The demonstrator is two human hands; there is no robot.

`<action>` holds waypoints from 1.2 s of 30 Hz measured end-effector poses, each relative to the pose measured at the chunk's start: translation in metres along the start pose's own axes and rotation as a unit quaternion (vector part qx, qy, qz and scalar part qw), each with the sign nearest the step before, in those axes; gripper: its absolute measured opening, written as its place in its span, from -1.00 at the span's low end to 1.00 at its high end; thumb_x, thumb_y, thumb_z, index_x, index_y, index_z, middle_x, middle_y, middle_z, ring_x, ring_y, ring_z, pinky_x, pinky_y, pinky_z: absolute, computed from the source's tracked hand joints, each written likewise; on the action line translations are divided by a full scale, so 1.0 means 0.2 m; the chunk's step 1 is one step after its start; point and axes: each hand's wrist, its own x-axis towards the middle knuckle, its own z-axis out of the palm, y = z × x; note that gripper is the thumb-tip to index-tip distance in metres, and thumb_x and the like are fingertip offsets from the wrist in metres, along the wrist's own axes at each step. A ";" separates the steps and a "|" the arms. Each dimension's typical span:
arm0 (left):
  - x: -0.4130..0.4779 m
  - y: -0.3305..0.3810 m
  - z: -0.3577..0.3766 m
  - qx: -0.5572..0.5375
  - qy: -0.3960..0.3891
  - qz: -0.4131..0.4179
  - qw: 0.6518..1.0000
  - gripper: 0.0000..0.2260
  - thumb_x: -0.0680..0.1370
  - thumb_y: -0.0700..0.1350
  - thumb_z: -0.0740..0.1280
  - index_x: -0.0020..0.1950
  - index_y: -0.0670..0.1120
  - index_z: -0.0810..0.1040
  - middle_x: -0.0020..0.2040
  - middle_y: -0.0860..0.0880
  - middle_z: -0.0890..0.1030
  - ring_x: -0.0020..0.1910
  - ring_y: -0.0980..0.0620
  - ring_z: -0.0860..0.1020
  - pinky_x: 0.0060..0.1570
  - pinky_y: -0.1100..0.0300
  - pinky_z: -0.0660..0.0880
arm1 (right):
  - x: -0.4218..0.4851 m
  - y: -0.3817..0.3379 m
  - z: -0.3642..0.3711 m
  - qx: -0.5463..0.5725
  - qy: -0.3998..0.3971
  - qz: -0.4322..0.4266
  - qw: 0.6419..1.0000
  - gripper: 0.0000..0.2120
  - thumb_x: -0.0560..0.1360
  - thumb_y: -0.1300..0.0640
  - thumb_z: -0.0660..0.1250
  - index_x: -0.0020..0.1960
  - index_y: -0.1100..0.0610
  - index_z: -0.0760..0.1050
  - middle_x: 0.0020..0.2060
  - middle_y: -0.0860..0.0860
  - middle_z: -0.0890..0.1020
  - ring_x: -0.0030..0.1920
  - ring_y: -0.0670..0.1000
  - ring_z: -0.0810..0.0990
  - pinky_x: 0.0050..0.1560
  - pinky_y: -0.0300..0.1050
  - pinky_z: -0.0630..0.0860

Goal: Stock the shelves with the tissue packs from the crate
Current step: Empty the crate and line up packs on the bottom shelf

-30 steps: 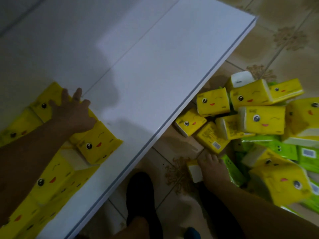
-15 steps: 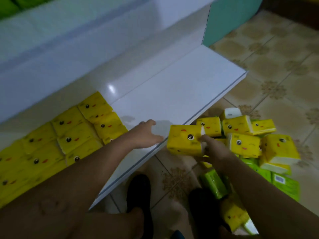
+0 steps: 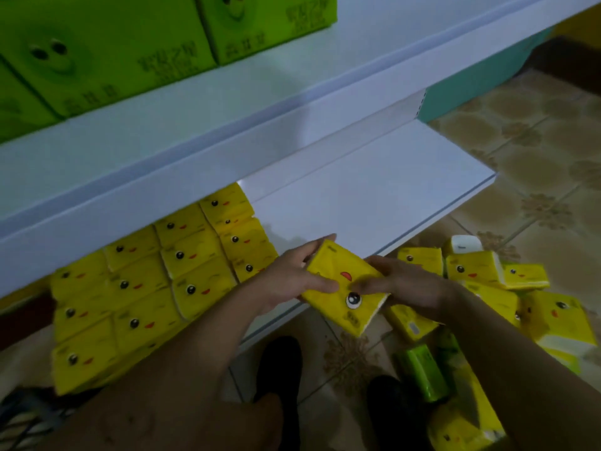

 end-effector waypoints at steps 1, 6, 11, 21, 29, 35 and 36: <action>0.01 -0.01 -0.02 -0.006 0.036 0.006 0.999 -0.36 0.42 -0.30 0.49 0.40 0.16 0.42 0.24 0.05 0.55 0.14 0.03 0.60 0.01 0.09 0.59 | 0.02 0.00 0.01 -0.017 -0.012 0.012 1.000 -0.49 0.28 -0.03 0.53 0.19 0.06 0.56 0.06 0.03 0.69 0.09 0.08 0.65 0.07 0.10 0.60; 0.10 -0.11 -0.06 -0.093 0.165 -0.170 0.967 -0.34 0.43 0.17 0.45 0.46 0.19 0.25 0.34 -0.02 0.45 0.16 -0.11 0.54 -0.11 -0.07 0.62 | 0.24 0.01 0.23 0.055 0.108 0.049 0.991 -0.57 0.37 0.12 0.50 0.17 0.17 0.43 0.02 0.10 0.58 -0.03 0.08 0.61 -0.10 0.13 0.66; 0.27 -0.17 -0.17 0.066 0.251 -0.164 0.952 0.17 0.06 0.24 0.54 0.54 0.27 -0.04 0.46 0.01 0.31 0.33 -0.14 0.41 0.12 -0.12 0.52 | 0.44 -0.01 0.49 0.042 0.110 -0.024 0.993 -0.42 0.32 0.16 0.56 0.18 0.13 0.29 -0.11 0.00 0.51 -0.10 0.01 0.55 -0.12 0.03 0.58; 0.56 -0.27 -0.66 0.593 0.257 -0.086 0.758 -0.08 0.36 0.14 0.48 0.55 0.23 -0.04 0.40 -0.16 0.27 0.39 -0.20 0.21 0.29 -0.11 0.26 | 0.54 0.19 0.24 0.203 0.089 0.021 0.975 -0.53 0.40 0.11 0.50 0.27 0.03 0.46 0.08 0.03 0.63 0.05 -0.03 0.61 0.02 -0.06 0.56; 0.60 -0.37 -0.68 0.792 0.200 -0.061 0.573 -0.16 0.49 -0.10 0.35 0.57 0.15 -0.17 0.59 -0.12 -0.10 0.51 -0.19 0.07 0.29 -0.06 0.28 | 0.57 0.32 0.22 0.161 0.064 0.041 0.984 -0.52 0.40 0.02 0.49 0.28 -0.01 0.46 0.11 0.02 0.58 0.07 -0.01 0.61 0.02 -0.05 0.62; 0.63 -0.35 -0.68 0.853 0.107 -0.002 0.511 -0.38 0.49 -0.16 0.37 0.47 0.08 0.17 0.57 -0.02 0.07 0.42 -0.12 0.22 0.20 0.04 0.33 | 0.55 0.39 0.24 0.151 0.071 0.070 0.983 -0.66 0.47 0.08 0.45 0.20 0.06 0.46 -0.01 0.07 0.61 0.00 0.04 0.62 -0.12 -0.09 0.57; 0.63 -0.34 -0.66 0.855 0.105 -0.005 0.508 -0.39 0.48 -0.17 0.37 0.46 0.07 0.18 0.57 -0.03 0.07 0.42 -0.13 0.22 0.21 0.04 0.32 | 0.55 0.41 0.23 0.150 0.074 0.074 0.983 -0.67 0.47 0.08 0.44 0.20 0.05 0.45 0.00 0.06 0.60 0.00 0.03 0.62 -0.13 -0.09 0.58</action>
